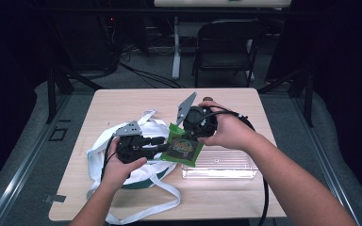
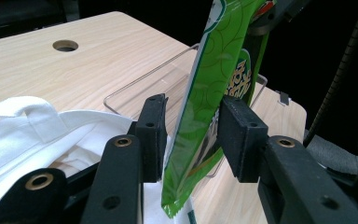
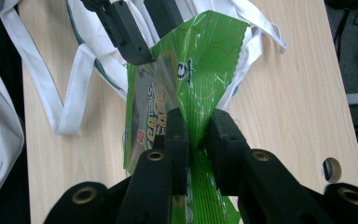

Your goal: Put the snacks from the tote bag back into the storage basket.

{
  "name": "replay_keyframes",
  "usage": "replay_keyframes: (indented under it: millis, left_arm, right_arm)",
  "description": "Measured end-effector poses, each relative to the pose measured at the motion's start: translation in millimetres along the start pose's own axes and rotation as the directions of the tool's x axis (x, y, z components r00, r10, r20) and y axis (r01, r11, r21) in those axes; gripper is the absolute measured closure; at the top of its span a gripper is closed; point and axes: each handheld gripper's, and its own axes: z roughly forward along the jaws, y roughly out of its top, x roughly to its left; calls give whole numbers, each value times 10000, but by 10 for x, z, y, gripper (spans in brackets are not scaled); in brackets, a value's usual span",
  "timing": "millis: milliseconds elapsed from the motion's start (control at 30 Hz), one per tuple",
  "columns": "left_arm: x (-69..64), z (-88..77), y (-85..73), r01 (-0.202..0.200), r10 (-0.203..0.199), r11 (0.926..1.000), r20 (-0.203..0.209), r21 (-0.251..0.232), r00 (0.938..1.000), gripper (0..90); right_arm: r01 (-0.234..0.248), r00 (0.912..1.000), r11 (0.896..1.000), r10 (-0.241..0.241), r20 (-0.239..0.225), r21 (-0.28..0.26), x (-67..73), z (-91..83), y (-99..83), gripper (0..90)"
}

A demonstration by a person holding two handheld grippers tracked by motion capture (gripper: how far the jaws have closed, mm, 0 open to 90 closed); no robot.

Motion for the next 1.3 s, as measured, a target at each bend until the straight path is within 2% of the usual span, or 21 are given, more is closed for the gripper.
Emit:
replay_keyframes:
  millis: [400,600,833,1300]
  left_arm:
    - [33,-23,-4,102,-103,9999,-219,-29,9997,607]
    - [61,-35,-11,233,-237,9997,-292,-125,9993,595]
    - [94,-56,-14,311,-317,9994,-439,-144,9985,586]
    - [147,-82,-33,394,-402,9991,-633,-136,9972,557]
  right_arm:
    - [-41,9994,9999,35,337,167,-40,-46,-78,785]
    - [89,9978,9988,-120,648,488,-73,-77,-140,785]
    - [-72,9956,9979,11,937,643,-122,-112,-237,785]
    - [-118,9898,9930,-51,1425,1171,-215,-140,-393,785]
